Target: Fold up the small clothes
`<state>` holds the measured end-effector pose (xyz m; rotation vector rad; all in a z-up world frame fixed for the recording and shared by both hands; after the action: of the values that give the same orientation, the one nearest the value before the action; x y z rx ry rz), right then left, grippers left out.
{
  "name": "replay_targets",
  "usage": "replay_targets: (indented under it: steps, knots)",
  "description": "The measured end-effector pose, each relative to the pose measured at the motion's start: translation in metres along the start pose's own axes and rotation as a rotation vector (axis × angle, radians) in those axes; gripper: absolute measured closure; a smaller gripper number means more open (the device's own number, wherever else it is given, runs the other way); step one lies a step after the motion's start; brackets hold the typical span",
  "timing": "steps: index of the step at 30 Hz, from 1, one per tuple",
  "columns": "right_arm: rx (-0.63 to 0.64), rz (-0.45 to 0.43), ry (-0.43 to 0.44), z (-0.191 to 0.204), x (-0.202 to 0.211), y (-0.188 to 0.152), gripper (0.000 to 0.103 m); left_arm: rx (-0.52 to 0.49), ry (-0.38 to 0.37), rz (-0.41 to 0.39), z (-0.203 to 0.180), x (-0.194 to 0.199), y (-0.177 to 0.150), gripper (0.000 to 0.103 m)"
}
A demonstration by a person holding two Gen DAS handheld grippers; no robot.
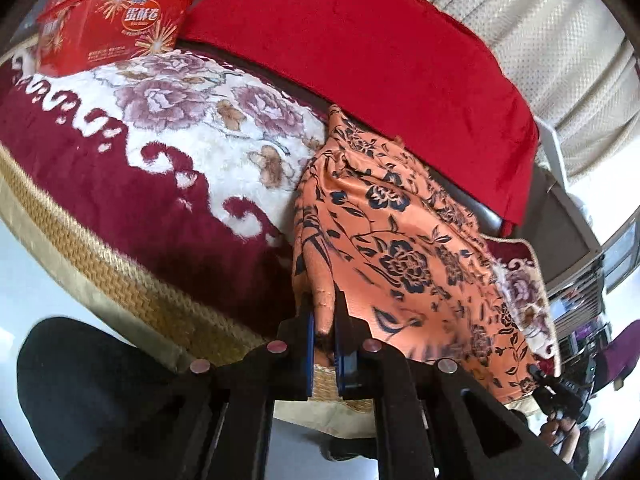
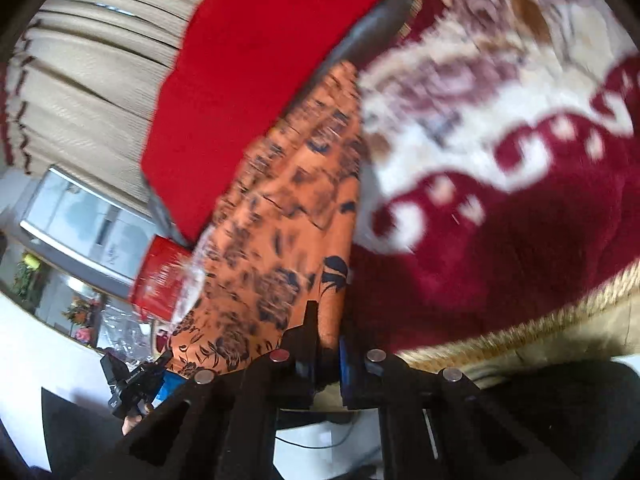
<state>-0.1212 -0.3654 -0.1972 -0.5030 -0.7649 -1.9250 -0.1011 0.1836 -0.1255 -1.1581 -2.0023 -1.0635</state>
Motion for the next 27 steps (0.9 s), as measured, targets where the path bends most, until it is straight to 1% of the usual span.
replay_targets:
  steps: [2, 3, 4, 6, 9, 13, 14, 17, 20, 22, 23, 25, 26, 27]
  knots:
    - [-0.033, 0.008, 0.036, -0.011, -0.009, 0.004, 0.095, 0.043, 0.001, 0.059, 0.011, -0.021, 0.002, 0.095]
    - [-0.07, 0.041, 0.052, -0.023, -0.022, 0.004, 0.094, 0.061, 0.003, 0.084, 0.015, -0.03, 0.001, 0.095]
    - [-0.093, 0.064, 0.05, -0.03, -0.029, 0.003, 0.094, 0.066, 0.01, 0.092, 0.017, -0.034, -0.001, 0.095]
    - [-0.134, 0.089, 0.052, -0.04, -0.042, 0.0, 0.092, 0.061, 0.005, 0.077, 0.016, -0.034, -0.003, 0.095]
    - [-0.16, 0.065, 0.085, -0.044, -0.04, -0.001, 0.091, 0.056, 0.0, 0.076, 0.016, -0.034, -0.001, 0.095]
    - [-0.176, 0.083, 0.11, -0.047, -0.043, 0.002, 0.091, 0.053, -0.004, 0.058, 0.011, -0.028, 0.005, 0.095]
    - [-0.178, 0.08, 0.117, -0.045, -0.042, 0.003, 0.094, 0.05, -0.003, 0.053, 0.01, -0.025, 0.005, 0.095]
    - [-0.155, 0.053, 0.109, -0.037, -0.032, 0.001, 0.095, 0.028, 0.012, 0.044, 0.005, -0.021, 0.006, 0.095]
    - [-0.155, 0.051, 0.094, -0.034, -0.028, 0.0, 0.095, 0.026, 0.019, 0.046, 0.002, -0.02, 0.009, 0.095]
    - [-0.178, 0.049, 0.101, -0.036, -0.027, 0.0, 0.095, 0.017, 0.015, 0.023, -0.004, -0.011, 0.014, 0.095]
    - [-0.178, 0.035, 0.111, -0.033, -0.022, 0.001, 0.095, 0.004, 0.01, -0.005, -0.008, -0.003, 0.017, 0.095]
    - [-0.134, -0.006, 0.131, -0.015, -0.008, 0.007, 0.096, -0.027, 0.018, -0.054, -0.016, 0.006, 0.023, 0.095]
    - [-0.113, -0.017, 0.129, -0.008, -0.002, 0.01, 0.096, -0.041, 0.039, -0.062, -0.018, 0.004, 0.027, 0.095]
    - [-0.096, -0.018, 0.125, -0.004, -0.001, 0.014, 0.096, -0.04, 0.05, -0.045, -0.016, -0.002, 0.031, 0.095]
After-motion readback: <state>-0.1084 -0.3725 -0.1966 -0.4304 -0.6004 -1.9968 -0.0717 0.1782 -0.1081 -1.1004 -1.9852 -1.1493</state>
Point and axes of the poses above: each gripper's, at about its wrist camera, not at the fingertips, and x roughly against the way its jaws point, z to its left, y to its top, the point moved 1 cm from there along -x, roughly the way its jaws point, and after that the axes turned 15 degrees about z, right-handed, at the moved point
